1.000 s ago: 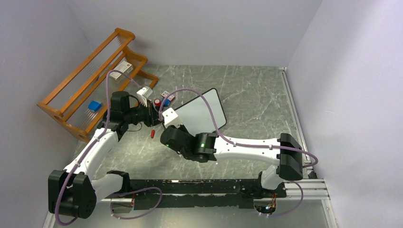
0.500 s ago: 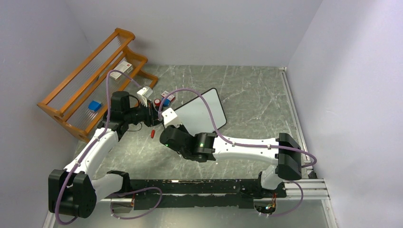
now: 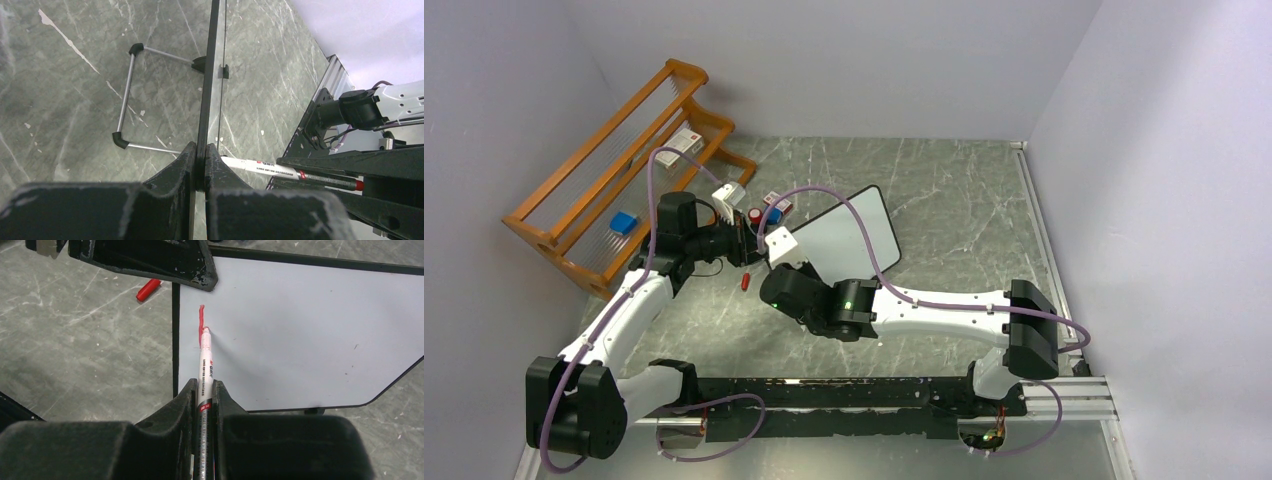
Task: Write a sentence on the whiteboard
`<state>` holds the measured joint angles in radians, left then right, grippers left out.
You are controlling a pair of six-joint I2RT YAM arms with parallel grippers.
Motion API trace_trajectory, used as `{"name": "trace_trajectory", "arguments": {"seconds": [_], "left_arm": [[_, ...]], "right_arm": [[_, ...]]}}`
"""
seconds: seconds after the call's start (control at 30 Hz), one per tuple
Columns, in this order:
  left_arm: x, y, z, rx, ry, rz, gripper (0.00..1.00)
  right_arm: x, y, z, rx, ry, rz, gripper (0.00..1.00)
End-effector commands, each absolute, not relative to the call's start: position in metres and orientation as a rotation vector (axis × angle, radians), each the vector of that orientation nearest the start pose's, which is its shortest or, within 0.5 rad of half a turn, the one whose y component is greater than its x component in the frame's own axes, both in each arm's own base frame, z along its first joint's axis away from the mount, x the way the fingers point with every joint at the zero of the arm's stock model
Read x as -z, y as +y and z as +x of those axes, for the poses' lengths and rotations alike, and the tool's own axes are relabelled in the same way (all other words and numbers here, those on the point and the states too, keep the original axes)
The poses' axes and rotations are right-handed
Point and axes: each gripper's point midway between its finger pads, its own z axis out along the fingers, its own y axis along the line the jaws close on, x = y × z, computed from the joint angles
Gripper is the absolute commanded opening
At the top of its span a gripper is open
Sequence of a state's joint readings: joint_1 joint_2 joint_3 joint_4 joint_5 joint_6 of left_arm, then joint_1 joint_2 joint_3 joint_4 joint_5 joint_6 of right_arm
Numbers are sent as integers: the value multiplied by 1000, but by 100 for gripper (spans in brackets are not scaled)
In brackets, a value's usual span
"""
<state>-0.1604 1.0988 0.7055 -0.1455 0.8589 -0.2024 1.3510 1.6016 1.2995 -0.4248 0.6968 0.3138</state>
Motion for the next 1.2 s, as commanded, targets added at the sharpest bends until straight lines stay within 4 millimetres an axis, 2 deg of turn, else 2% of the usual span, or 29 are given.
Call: {"name": "trace_trajectory", "arguments": {"seconds": [0.0,0.87,1.17], "left_arm": [[-174,-180,260,1111,2049,472,5],[-173,-180,260,1108,2050,471,5],[-173,-179,260,1105,2052,470,5]], "right_arm": [[-192,378,201,-142,1970,-682,0],[-191,365,210,-111,1985,-645,0],[-214,367,206,-199,1951,-637,0]]}}
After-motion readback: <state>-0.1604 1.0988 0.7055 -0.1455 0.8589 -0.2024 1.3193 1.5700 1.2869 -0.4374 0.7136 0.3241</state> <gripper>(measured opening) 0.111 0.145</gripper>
